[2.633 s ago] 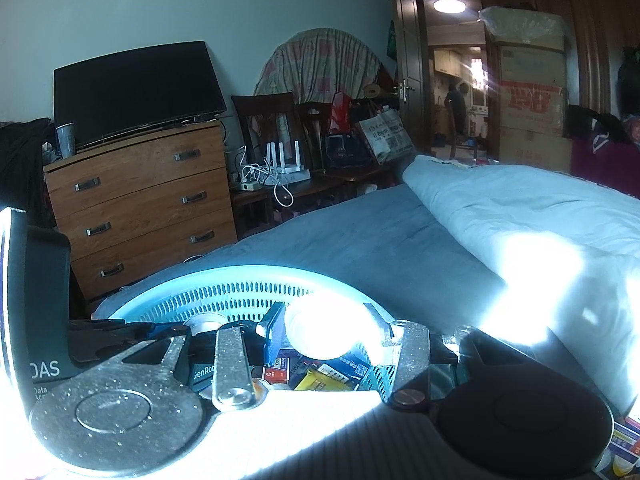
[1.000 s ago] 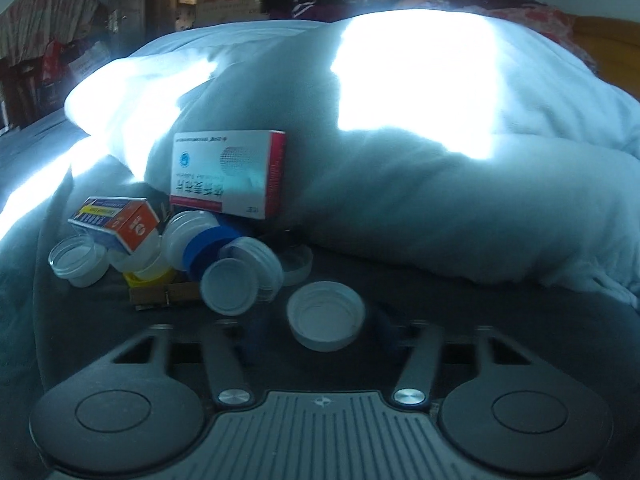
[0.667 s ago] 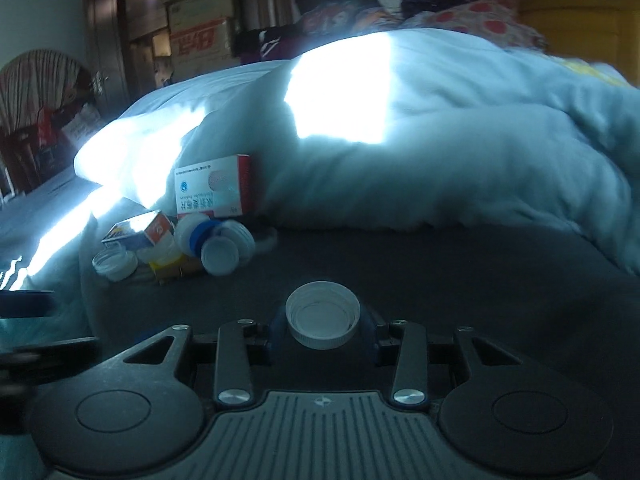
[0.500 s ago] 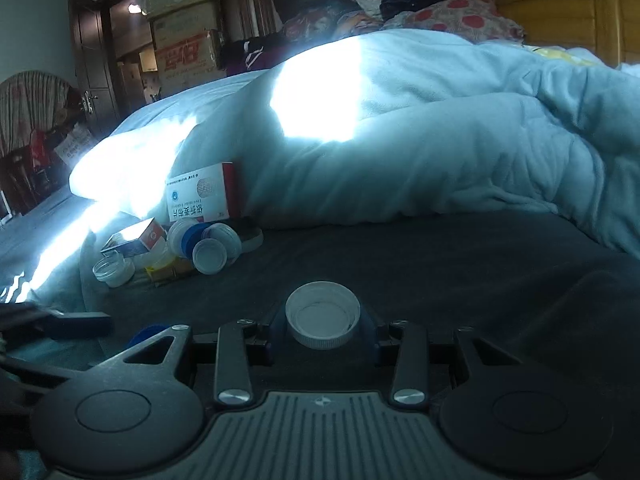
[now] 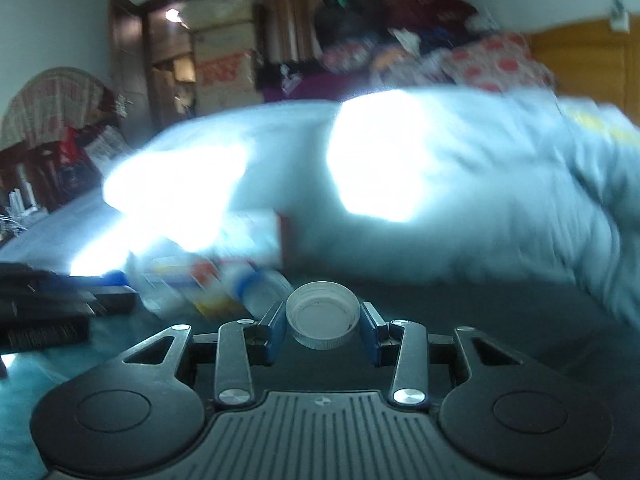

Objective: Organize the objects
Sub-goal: 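Carry the white and blue caps over the basket and open both grippers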

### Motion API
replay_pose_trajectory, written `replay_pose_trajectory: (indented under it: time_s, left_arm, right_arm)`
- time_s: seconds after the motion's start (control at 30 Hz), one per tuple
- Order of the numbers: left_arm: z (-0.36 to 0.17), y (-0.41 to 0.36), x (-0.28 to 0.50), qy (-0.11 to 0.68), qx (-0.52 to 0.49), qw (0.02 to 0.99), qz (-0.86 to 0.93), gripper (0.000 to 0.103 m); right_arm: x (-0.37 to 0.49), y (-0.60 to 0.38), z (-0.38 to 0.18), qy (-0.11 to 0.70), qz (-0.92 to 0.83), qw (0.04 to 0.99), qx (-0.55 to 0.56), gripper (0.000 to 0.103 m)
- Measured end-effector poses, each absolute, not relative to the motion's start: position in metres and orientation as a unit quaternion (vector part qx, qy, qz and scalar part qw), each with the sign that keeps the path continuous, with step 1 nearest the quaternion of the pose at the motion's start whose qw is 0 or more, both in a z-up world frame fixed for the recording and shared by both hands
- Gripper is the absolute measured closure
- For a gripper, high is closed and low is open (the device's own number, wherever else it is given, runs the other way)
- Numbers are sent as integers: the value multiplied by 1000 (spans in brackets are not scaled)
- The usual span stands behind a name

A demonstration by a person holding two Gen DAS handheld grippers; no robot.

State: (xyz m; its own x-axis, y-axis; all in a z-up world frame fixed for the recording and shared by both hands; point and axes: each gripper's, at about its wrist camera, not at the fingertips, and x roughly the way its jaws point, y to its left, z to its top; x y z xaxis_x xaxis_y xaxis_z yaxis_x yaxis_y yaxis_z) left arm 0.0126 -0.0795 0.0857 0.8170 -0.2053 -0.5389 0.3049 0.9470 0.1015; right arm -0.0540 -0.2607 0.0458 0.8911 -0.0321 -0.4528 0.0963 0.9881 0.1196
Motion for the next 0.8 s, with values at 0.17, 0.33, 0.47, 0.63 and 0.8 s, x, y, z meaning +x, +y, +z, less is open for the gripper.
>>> replay_pose_trajectory:
  time_s: [0.17,0.33,0.47,0.63,0.8]
  left_arm:
    - [141,17,2,239,57,969,5,63]
    - [172,116,-10,235,8,963,131,63]
    - [174,176,-15,259,-19,945,199,63]
    - [171,222,-17,291,-43,927,232,63]
    - [167,255,-30,303,-68,920,239,63]
  right_arm:
    - [-46,-209,103,192,28,980,43,61]
    - [-35,-126,154,171,123,977,24,61]
    - [-27,-45,186,175,201,964,9,61]
    - [-24,46,214,191,276,942,-15,61]
    - [-21,110,224,219,310,925,-27,61]
